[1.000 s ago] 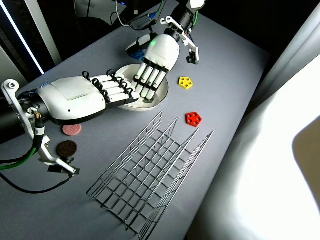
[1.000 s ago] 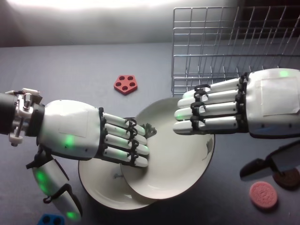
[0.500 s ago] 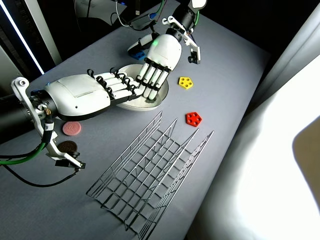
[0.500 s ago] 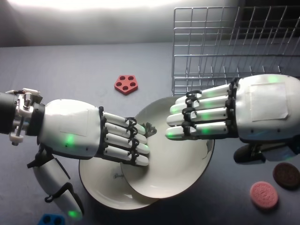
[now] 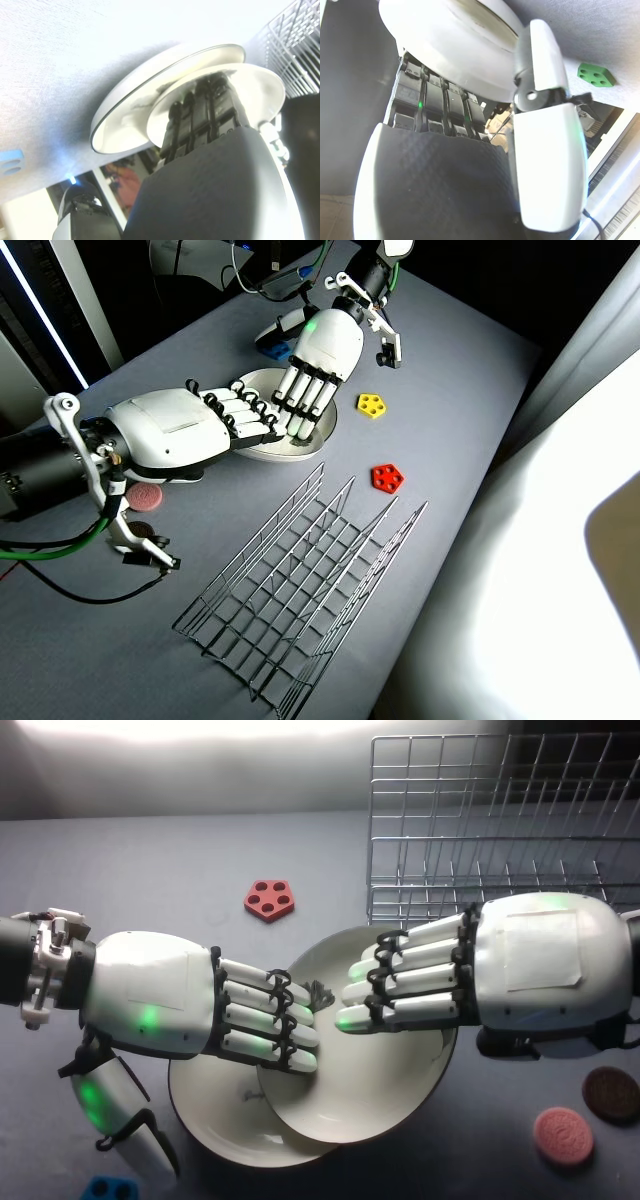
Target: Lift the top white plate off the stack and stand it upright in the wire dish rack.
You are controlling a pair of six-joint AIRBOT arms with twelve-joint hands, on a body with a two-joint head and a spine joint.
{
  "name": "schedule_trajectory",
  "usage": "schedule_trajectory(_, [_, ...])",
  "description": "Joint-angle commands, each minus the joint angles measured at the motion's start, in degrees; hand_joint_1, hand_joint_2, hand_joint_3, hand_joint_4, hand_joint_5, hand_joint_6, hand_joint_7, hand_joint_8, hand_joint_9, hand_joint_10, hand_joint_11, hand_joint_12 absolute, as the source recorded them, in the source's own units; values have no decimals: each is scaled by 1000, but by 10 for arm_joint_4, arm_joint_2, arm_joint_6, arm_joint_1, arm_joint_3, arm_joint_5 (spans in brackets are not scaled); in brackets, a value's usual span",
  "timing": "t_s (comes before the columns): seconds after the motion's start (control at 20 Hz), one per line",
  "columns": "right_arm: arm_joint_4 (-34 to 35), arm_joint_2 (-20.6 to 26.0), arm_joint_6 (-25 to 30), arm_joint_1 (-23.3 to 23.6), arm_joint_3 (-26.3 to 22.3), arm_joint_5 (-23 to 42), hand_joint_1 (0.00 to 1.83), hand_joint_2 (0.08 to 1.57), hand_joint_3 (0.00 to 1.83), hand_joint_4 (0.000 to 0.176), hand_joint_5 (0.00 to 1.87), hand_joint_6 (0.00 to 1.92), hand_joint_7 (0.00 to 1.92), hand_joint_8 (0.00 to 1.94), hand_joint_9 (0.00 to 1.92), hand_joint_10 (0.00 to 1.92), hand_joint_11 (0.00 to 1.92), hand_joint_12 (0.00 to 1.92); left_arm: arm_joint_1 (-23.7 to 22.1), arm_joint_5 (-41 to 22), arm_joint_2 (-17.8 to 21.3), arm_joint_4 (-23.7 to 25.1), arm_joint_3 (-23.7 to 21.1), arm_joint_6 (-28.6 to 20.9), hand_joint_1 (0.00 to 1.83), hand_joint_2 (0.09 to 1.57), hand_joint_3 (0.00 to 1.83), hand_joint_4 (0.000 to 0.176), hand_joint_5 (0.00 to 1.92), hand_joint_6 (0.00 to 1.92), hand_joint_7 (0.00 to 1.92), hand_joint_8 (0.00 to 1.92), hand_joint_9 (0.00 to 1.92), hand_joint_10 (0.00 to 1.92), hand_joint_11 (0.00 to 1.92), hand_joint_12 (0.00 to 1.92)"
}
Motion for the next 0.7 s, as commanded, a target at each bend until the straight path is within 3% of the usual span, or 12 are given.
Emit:
schedule_trajectory(0.0, [32,3,-7,0,-3,39,1380,1034,0,0,112,6,151,3,205,6,262,148,-8,9,-5,-32,2,-2,1,867,0,0,47,5,55,8,38,6,0,112])
schedule_trajectory(0.05, [32,2,-10,-2,-4,38,1370,1048,0,0,121,8,149,1,205,5,261,152,-9,9,-5,-32,2,-2,0,865,0,0,50,6,60,9,45,8,4,114])
schedule_trajectory(0.3, [35,-10,-18,-9,-2,27,1349,1057,0,0,187,0,187,0,244,0,115,574,-10,10,-6,-34,4,-2,7,866,0,0,57,6,63,7,52,8,22,124])
schedule_trajectory(0.6, [39,-21,-18,-10,0,26,1369,1031,0,0,273,9,243,6,304,9,138,611,-11,9,-8,-35,11,-2,8,876,2,0,40,0,49,0,47,3,21,128])
schedule_trajectory(0.65, [39,-23,-18,-10,0,26,1397,1044,1,0,383,3,350,2,423,6,292,603,-11,8,-9,-35,12,-2,3,883,5,0,44,4,57,5,57,6,23,130])
